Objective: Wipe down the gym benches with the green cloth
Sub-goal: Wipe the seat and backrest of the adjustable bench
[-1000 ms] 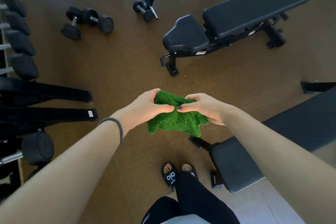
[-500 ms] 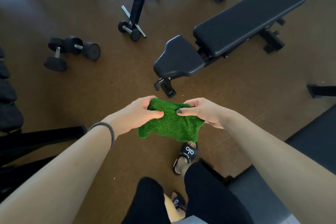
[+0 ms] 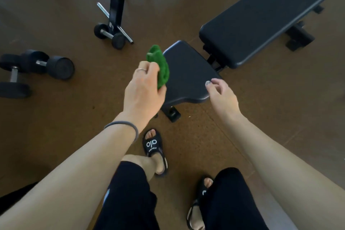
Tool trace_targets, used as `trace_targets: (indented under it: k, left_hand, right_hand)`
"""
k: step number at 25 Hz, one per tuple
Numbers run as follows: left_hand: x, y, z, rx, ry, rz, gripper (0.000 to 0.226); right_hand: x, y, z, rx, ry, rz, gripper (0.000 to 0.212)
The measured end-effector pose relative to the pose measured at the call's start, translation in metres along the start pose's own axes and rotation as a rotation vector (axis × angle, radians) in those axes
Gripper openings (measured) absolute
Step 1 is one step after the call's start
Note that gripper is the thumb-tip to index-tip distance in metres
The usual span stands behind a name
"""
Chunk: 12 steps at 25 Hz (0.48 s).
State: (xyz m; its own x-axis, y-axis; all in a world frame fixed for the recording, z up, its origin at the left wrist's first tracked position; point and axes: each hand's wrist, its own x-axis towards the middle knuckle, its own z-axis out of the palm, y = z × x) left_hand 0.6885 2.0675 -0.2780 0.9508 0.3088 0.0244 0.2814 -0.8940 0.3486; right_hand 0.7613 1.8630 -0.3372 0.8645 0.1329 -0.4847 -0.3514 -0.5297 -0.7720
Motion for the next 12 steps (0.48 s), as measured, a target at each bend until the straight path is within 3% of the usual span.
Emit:
trace_targets:
  k: [4, 5, 7, 9, 12]
  left_hand:
    - [0.021, -0.02, 0.142, 0.288, -0.449, 0.226, 0.067]
    - [0.023, -0.025, 0.167, 0.336, -0.438, 0.261, 0.066]
    - [0.033, -0.034, 0.199, 0.379, -0.252, 0.244, 0.053]
    - [0.042, -0.037, 0.222, 0.346, -0.06, 0.237, 0.05]
    - [0.047, -0.036, 0.246, 0.269, 0.005, 0.208, 0.059]
  right_hand:
    - [0.109, 0.062, 0.042, -0.343, 0.184, -0.213, 0.059]
    - [0.13, 0.075, 0.051, -0.442, 0.231, -0.255, 0.06]
    - [0.163, 0.093, 0.065, -0.569, 0.341, -0.309, 0.058]
    - [0.181, 0.103, 0.072, -0.546, 0.48, -0.35, 0.057]
    - [0.187, 0.111, 0.079, -0.432, 0.57, -0.423, 0.059]
